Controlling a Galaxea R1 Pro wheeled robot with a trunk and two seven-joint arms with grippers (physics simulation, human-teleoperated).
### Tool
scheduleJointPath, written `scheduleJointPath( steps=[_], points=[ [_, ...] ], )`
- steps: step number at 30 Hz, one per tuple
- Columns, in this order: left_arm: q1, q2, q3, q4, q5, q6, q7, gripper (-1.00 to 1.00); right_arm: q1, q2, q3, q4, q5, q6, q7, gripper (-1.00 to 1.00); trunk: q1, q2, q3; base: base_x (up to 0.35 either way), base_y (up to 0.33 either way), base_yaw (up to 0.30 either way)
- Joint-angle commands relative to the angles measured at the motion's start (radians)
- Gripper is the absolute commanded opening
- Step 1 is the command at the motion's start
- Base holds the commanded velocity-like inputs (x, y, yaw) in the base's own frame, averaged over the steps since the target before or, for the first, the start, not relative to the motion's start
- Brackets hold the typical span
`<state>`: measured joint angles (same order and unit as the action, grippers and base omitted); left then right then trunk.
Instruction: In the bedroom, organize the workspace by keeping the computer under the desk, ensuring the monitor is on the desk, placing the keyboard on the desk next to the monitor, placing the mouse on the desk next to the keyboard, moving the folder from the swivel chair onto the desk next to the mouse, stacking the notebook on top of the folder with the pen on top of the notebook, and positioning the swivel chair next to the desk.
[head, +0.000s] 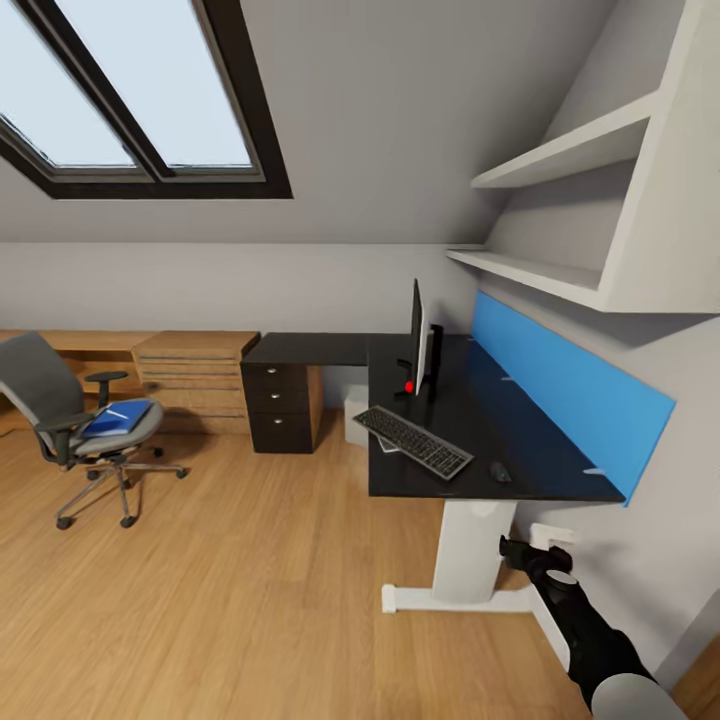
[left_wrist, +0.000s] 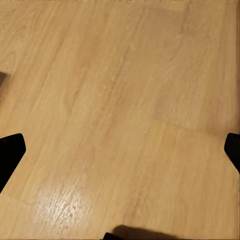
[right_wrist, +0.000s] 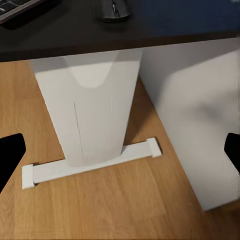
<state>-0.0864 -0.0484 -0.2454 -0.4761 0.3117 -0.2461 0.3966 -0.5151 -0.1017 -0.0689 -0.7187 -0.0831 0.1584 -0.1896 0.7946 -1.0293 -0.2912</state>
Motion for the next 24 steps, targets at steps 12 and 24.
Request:
scheduleJointPath(
  steps=[12, 24],
  points=[
    [-0.001, 0.001, -0.011, 0.002, 0.01, -0.004, 0.002, 1.0, 0.0, -0.016, 0.001, -0.001, -0.01, 0.004, 0.075, 1.0, 0.0, -0.001, -0.001, 0.193, -0.056, 0.0],
    [-0.001, 0.001, -0.011, 0.002, 0.009, -0.004, 0.002, 1.0, 0.0, -0.035, -0.001, 0.0, -0.015, -0.003, 0.121, 1.0, 0.0, -0.001, -0.001, 0.156, -0.001, 0.0]
  ],
)
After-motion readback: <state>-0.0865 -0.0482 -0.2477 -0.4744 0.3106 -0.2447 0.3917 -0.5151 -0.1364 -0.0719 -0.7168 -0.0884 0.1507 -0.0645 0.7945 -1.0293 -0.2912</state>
